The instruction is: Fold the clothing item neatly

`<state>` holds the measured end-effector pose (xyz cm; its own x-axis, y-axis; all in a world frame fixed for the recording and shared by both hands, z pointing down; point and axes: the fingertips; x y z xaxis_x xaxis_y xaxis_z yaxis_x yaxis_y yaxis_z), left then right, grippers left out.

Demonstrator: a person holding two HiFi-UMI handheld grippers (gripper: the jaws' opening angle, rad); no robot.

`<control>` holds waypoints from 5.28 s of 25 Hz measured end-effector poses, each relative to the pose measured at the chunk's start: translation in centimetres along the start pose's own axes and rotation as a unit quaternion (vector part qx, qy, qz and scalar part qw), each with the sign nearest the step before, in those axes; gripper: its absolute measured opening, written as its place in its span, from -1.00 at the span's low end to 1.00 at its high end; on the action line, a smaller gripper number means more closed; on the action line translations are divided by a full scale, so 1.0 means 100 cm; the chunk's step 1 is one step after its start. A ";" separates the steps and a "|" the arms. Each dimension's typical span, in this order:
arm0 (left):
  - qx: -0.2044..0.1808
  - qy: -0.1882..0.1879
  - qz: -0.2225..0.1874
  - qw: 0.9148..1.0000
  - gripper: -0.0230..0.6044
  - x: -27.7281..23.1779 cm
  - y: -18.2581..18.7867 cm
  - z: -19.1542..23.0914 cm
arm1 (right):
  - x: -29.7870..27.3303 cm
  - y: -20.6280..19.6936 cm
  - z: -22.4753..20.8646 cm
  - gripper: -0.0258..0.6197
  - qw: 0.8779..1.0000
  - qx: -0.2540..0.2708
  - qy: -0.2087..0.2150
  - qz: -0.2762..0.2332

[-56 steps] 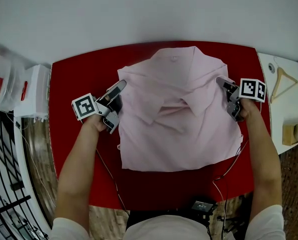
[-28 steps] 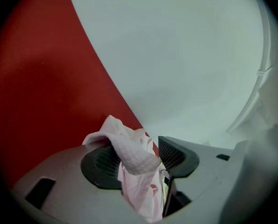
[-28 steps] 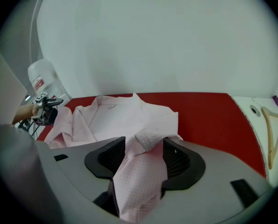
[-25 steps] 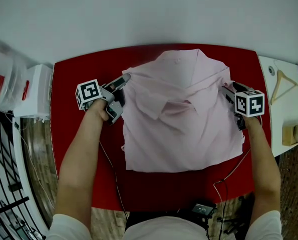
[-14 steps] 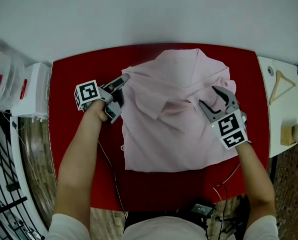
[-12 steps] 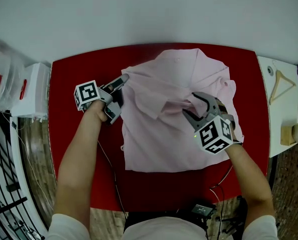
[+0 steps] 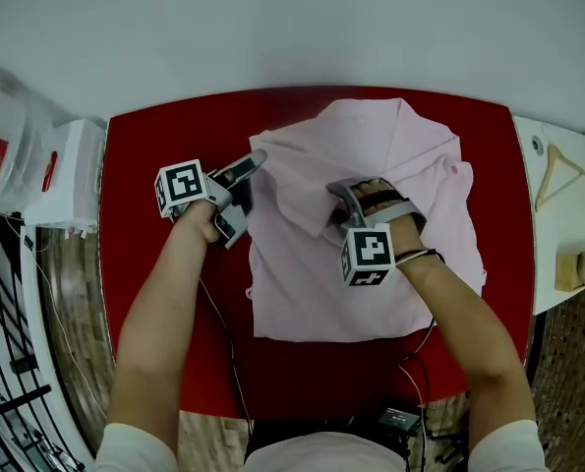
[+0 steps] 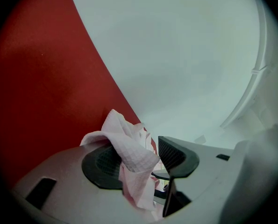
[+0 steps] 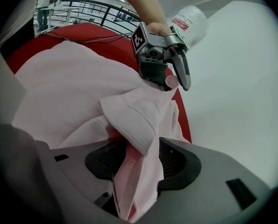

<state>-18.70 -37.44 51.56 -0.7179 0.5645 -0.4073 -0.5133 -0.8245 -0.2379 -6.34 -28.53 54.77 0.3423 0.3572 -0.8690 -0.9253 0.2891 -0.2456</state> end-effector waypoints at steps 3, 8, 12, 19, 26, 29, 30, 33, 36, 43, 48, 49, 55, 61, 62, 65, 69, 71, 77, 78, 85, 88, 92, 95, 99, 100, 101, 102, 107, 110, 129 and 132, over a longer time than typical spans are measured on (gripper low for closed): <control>-0.011 -0.004 0.008 1.000 -0.21 0.000 -0.004 -0.002 | 0.004 0.006 -0.012 -0.78 0.998 -0.049 -0.019 -0.030; -0.030 -0.021 0.013 0.999 -0.21 0.010 -0.008 -0.004 | 0.009 0.002 -0.048 -0.84 0.931 -0.332 0.025 -0.151; -0.045 -0.033 0.014 0.998 -0.21 0.023 -0.011 -0.010 | 0.001 -0.029 -0.069 -0.84 0.845 -0.489 0.066 -0.204; -0.136 -0.023 0.027 0.990 -0.21 0.047 -0.036 -0.020 | -0.018 -0.047 -0.065 -0.82 0.782 -0.567 0.116 -0.232; -0.313 -0.050 0.131 0.939 -0.21 0.000 -0.103 -0.067 | -0.009 -0.055 -0.090 -0.58 0.704 -0.640 0.107 -0.287; -0.329 -0.051 0.136 0.933 -0.23 -0.023 -0.107 -0.081 | -0.007 -0.061 -0.092 -0.58 0.645 -0.691 0.112 -0.307; -0.328 -0.047 0.130 0.935 -0.25 -0.030 -0.103 -0.084 | -0.007 -0.065 -0.091 -0.58 0.634 -0.702 0.109 -0.306; -0.327 -0.025 0.114 0.938 -0.31 -0.046 -0.092 -0.085 | -0.004 -0.075 -0.092 -0.58 0.623 -0.711 0.097 -0.311; -0.331 -0.010 0.095 0.939 -0.36 -0.051 -0.083 -0.085 | 0.008 -0.075 -0.094 -0.58 0.637 -0.693 0.097 -0.324; -0.402 -0.015 0.078 0.912 -0.46 -0.051 -0.093 -0.099 | 0.074 -0.117 -0.089 -0.58 0.797 -0.533 0.047 -0.281; -0.554 -0.008 0.079 0.829 -0.46 -0.068 -0.128 -0.117 | 0.104 -0.166 -0.055 -0.58 0.887 -0.418 0.017 -0.194; -0.580 -0.010 0.081 0.810 -0.46 -0.073 -0.137 -0.121 | 0.105 -0.172 -0.046 -0.58 0.896 -0.405 0.019 -0.182; -0.769 -0.016 0.118 0.628 -0.44 -0.097 -0.205 -0.126 | 0.101 -0.181 -0.005 -0.58 0.914 -0.369 0.042 -0.161; -0.869 -0.013 0.163 0.467 -0.34 -0.120 -0.252 -0.109 | 0.090 -0.180 0.015 -0.58 0.915 -0.368 0.062 -0.154; -0.876 -0.008 0.169 0.452 -0.34 -0.125 -0.256 -0.106 | 0.089 -0.181 0.016 -0.58 0.914 -0.370 0.063 -0.154; -0.890 0.006 0.176 0.421 -0.37 -0.137 -0.259 -0.098 | 0.087 -0.181 0.018 -0.58 0.911 -0.376 0.064 -0.157; -0.859 0.018 0.160 0.485 -0.84 -0.143 -0.248 -0.108 | 0.090 -0.179 0.014 -0.58 0.910 -0.376 0.060 -0.164; -0.810 0.022 0.145 0.567 -0.85 -0.145 -0.235 -0.119 | 0.094 -0.180 0.010 -0.58 0.910 -0.374 0.054 -0.168; -0.533 0.031 0.089 0.841 -0.85 -0.154 -0.170 -0.136 | 0.103 -0.186 -0.006 -0.58 0.909 -0.377 0.024 -0.175; -0.480 0.034 0.076 0.874 -0.85 -0.156 -0.156 -0.136 | 0.103 -0.186 -0.008 -0.58 0.909 -0.377 0.024 -0.175; -0.343 0.084 0.015 0.935 -0.50 -0.158 -0.094 -0.119 | 0.071 -0.203 -0.026 -0.58 0.905 -0.404 0.018 -0.134; -0.395 0.102 0.024 0.913 -0.44 -0.142 -0.086 -0.109 | 0.064 -0.226 -0.044 -0.58 0.884 -0.452 -0.009 -0.124; -0.482 0.136 0.024 0.865 -0.44 -0.098 -0.066 -0.085 | 0.080 -0.256 -0.058 -0.58 0.860 -0.490 -0.046 -0.131; -0.510 0.171 0.009 0.843 -0.44 -0.044 -0.044 -0.058 | 0.095 -0.276 -0.054 -0.58 0.852 -0.503 -0.053 -0.139; -0.468 0.247 -0.003 0.848 -0.44 0.029 -0.017 0.001 | 0.088 -0.304 -0.040 -0.57 0.850 -0.514 -0.043 -0.107; -0.443 0.260 0.002 0.858 -0.44 0.039 -0.015 0.016 | 0.085 -0.309 -0.038 -0.57 0.847 -0.520 -0.043 -0.101; -0.416 0.268 0.010 0.869 -0.44 0.045 -0.016 0.030 | 0.081 -0.314 -0.038 -0.57 0.845 -0.525 -0.043 -0.095; -0.392 0.270 0.021 0.879 -0.44 0.047 -0.019 0.042 | 0.078 -0.317 -0.037 -0.57 0.843 -0.529 -0.042 -0.085; -0.367 0.279 0.079 0.884 -0.46 0.028 -0.039 0.065 | 0.077 -0.323 -0.039 -0.75 0.831 -0.550 -0.042 -0.070; -0.351 0.284 0.066 0.890 -0.79 0.026 -0.031 0.065 | 0.085 -0.326 -0.049 -0.77 0.815 -0.571 -0.051 -0.084; -0.190 0.252 -0.037 0.948 -0.79 0.057 -0.015 0.074 | 0.085 -0.366 -0.041 -0.74 0.762 -0.637 -0.094 -0.067; -0.216 0.243 -0.044 0.945 -0.41 0.066 -0.010 0.060 | 0.097 -0.361 -0.045 -0.45 0.789 -0.603 -0.095 -0.068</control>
<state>-25.77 -32.63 54.42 -0.3266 0.6346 -0.7005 -0.2463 -0.7727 -0.5851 29.64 -39.54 53.27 0.3639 0.5553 -0.7478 -0.3223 -0.6782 -0.6604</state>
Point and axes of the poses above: the fingertips, and each gripper's own axes: x backward along the fingers, z to its left, y out of its top, and after that the axes turned 11 degrees about y, right-handed
